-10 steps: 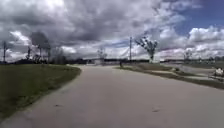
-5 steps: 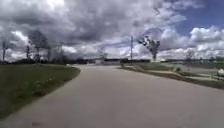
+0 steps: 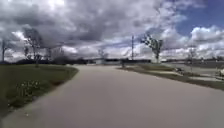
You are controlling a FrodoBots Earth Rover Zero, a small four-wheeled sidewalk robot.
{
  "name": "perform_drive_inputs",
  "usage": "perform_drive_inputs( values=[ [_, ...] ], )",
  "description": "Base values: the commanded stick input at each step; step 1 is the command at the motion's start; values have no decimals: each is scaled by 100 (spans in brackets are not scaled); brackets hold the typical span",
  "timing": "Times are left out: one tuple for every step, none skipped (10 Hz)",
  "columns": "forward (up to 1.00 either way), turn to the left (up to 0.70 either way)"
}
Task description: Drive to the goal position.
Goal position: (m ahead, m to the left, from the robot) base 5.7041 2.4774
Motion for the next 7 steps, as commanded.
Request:
perform_drive_inputs(
  values=[
    [100, 7],
    [100, 8],
    [100, 8],
    [100, 8],
    [100, 8],
    [100, 8],
    [100, 8]
  ],
)
